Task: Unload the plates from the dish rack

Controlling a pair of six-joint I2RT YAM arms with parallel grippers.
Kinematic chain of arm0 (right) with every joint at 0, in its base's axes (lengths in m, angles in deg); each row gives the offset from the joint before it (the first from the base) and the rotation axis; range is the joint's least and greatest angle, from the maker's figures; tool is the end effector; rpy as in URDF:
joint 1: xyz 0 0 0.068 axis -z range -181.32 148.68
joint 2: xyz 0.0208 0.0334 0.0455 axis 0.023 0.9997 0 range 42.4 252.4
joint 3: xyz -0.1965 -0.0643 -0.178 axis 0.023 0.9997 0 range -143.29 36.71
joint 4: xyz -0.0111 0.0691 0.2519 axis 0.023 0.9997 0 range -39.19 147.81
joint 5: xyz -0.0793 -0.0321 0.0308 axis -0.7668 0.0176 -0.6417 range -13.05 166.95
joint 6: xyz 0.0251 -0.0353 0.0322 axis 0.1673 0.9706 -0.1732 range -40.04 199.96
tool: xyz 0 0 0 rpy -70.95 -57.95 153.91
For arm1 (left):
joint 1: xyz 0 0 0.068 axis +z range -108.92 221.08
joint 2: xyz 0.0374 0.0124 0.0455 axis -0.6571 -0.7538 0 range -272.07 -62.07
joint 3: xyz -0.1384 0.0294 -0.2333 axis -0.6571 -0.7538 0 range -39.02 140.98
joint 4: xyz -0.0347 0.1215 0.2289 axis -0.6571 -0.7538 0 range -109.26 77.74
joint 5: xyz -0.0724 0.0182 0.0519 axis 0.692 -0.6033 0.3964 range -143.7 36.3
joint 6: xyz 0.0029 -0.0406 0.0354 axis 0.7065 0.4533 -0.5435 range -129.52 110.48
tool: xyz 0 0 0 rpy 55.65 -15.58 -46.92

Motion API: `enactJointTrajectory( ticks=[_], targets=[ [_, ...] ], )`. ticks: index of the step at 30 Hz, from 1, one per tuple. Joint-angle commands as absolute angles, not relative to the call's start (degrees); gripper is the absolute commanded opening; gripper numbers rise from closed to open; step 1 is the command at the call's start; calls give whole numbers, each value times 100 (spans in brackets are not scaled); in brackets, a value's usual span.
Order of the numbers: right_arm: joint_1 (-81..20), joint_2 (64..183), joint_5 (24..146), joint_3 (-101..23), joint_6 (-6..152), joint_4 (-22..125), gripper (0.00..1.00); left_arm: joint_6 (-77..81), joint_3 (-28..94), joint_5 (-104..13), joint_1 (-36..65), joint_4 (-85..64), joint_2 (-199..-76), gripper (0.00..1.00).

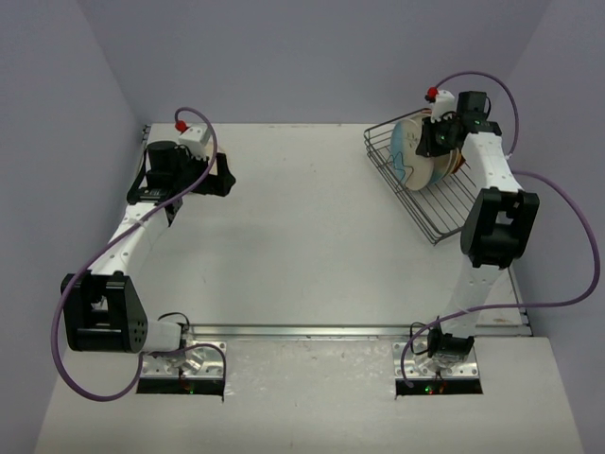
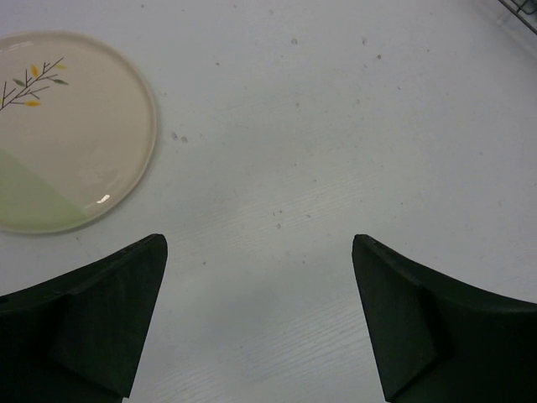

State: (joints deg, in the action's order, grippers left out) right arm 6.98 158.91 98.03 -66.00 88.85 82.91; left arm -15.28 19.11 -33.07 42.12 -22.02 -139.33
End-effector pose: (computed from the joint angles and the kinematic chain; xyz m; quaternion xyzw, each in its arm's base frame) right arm 0.4617 -0.0544 0.2725 -0.0733 0.9108 0.1125 0.3903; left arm 0.3071 -0.0069 0.2955 0.1258 0.8427 -0.1243 0.5085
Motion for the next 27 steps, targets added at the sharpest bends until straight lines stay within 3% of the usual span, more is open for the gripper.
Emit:
enactJointTrajectory(
  ticks=[1, 3, 14, 20, 27],
  targets=[
    [615, 15157, 9741, -6823, 9084, 8293, 0, -1513, 2253, -3136, 4174, -2080, -13933, 94],
    [615, 15012, 9708, -6880, 9122, 8289, 0, -1470, 2279, -3094, 4170, -2097, -13933, 100],
    [615, 14192, 10240, -7833, 8833, 8511, 0, -1014, 2394, -2682, 4170, -1890, -13633, 100],
    [598, 13996, 11251, -7781, 8209, 8614, 0, -688, 2418, -1521, 4170, -1746, -13573, 100],
    [168, 13662, 13160, -6666, 6978, 8166, 0, 491, 2153, 159, 4050, -795, -13670, 95]
  ],
)
